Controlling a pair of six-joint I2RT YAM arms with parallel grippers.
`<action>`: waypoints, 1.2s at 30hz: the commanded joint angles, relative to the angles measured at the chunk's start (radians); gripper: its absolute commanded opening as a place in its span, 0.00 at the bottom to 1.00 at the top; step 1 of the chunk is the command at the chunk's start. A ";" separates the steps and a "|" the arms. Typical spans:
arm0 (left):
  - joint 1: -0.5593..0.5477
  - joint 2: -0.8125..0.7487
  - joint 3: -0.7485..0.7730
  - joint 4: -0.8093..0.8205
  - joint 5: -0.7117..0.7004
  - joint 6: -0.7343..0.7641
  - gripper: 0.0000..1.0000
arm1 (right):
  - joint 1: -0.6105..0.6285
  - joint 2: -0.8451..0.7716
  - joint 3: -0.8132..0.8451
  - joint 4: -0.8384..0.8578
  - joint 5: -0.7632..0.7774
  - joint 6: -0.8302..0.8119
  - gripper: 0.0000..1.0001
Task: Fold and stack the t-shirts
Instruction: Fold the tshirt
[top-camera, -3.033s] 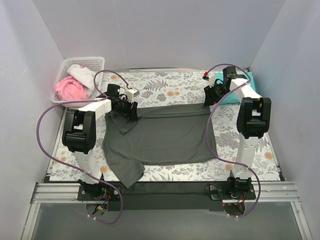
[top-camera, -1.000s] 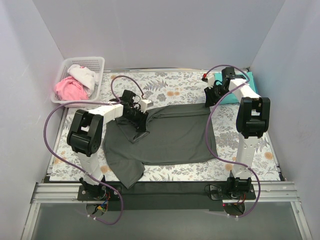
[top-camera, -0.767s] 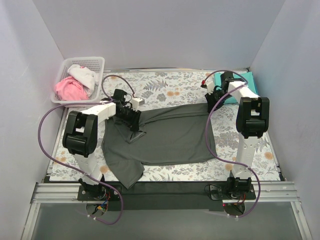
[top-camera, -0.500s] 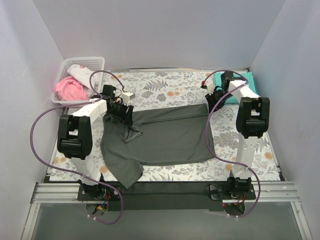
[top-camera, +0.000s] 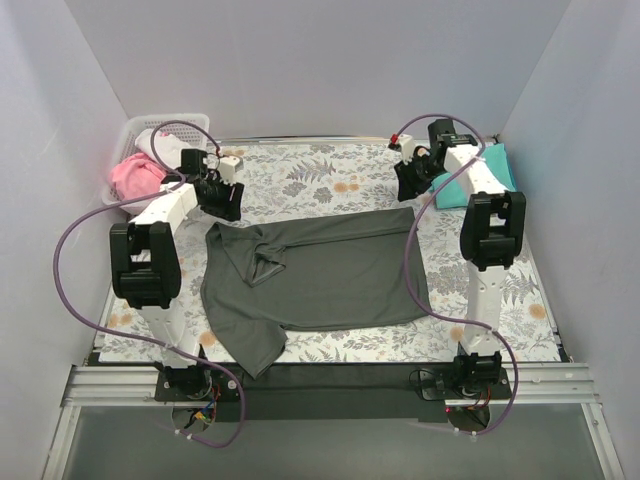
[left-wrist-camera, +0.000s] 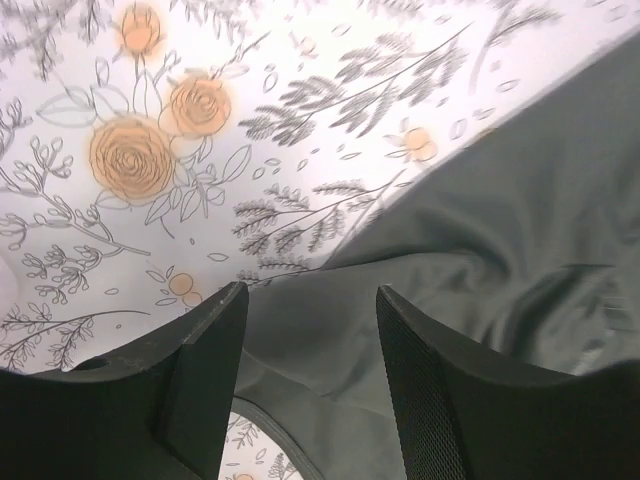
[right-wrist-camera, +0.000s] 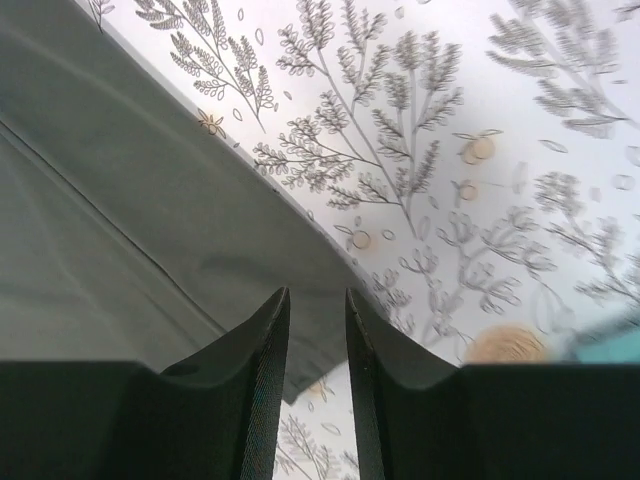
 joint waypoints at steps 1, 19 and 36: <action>-0.004 0.028 0.026 0.009 -0.105 0.023 0.51 | 0.024 0.061 0.026 -0.007 -0.015 0.032 0.31; 0.010 0.170 0.053 0.037 -0.125 -0.041 0.02 | 0.020 0.104 -0.107 0.022 0.191 0.024 0.28; 0.007 0.125 0.244 -0.004 0.077 -0.071 0.39 | 0.000 0.072 -0.024 0.044 0.188 0.076 0.28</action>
